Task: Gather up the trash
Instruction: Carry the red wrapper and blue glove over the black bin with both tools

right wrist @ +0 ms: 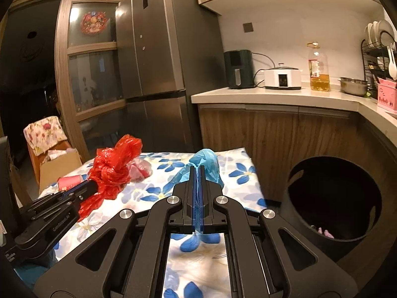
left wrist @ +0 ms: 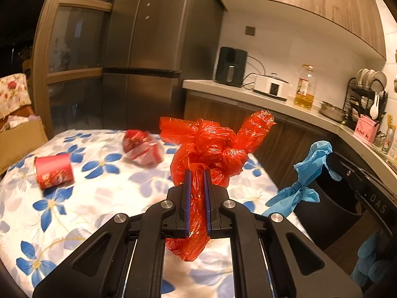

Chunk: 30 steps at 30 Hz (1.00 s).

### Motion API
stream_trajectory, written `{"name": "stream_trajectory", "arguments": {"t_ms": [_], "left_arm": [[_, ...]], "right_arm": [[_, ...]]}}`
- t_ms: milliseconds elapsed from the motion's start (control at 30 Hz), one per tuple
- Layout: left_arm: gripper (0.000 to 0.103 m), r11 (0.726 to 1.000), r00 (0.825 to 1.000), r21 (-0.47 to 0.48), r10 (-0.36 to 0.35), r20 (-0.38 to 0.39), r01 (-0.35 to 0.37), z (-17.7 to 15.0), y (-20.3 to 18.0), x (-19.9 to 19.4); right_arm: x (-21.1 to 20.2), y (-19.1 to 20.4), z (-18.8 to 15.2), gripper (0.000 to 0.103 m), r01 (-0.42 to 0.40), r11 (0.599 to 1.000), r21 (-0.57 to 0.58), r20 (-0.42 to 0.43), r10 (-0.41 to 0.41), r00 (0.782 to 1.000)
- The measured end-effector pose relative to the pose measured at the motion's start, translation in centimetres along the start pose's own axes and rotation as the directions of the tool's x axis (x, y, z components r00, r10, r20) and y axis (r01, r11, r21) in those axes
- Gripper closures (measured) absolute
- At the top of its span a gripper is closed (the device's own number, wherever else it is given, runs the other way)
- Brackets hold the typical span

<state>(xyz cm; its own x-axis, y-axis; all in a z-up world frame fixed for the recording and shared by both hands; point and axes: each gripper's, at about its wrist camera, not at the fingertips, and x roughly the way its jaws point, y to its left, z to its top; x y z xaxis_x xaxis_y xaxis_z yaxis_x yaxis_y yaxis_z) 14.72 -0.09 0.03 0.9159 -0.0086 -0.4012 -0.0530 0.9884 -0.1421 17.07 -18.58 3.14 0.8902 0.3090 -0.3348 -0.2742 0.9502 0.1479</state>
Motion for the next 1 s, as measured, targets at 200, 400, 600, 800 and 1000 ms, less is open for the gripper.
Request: {"name": "stream_trajectory", "arguments": {"t_ms": [200,400,600,800,1000], "left_arm": [[0.094,0.998,0.999,0.029,-0.05,0.006,0.05,0.6,-2.8,0.5],[0.094,0.992,0.995,0.07,-0.104,0.005,0.104,1.3,-6.0,1.3],[0.094,0.982,0.988,0.109,-0.154,0.01,0.152,2.2,-9.0,2.0],[0.094,0.971,0.979,0.132,-0.202,0.011,0.199,3.1,-11.9,2.7],[0.094,0.947,0.961,0.17,-0.277,-0.002,0.273,3.5,-16.1,3.8]], "right_arm": [[-1.3,-1.9,0.7,0.101,0.045,0.999,0.013,0.022,-0.045,0.999],[-2.1,-4.0,1.0,0.101,0.098,0.995,0.033,0.036,-0.099,0.994],[-3.2,-6.4,1.5,0.101,0.142,0.988,0.059,0.058,-0.145,0.988],[-4.3,-9.6,2.5,0.101,0.204,0.973,0.104,0.092,-0.213,0.973],[-5.2,-12.9,2.8,0.101,0.273,0.952,0.143,0.099,-0.288,0.953]]}}
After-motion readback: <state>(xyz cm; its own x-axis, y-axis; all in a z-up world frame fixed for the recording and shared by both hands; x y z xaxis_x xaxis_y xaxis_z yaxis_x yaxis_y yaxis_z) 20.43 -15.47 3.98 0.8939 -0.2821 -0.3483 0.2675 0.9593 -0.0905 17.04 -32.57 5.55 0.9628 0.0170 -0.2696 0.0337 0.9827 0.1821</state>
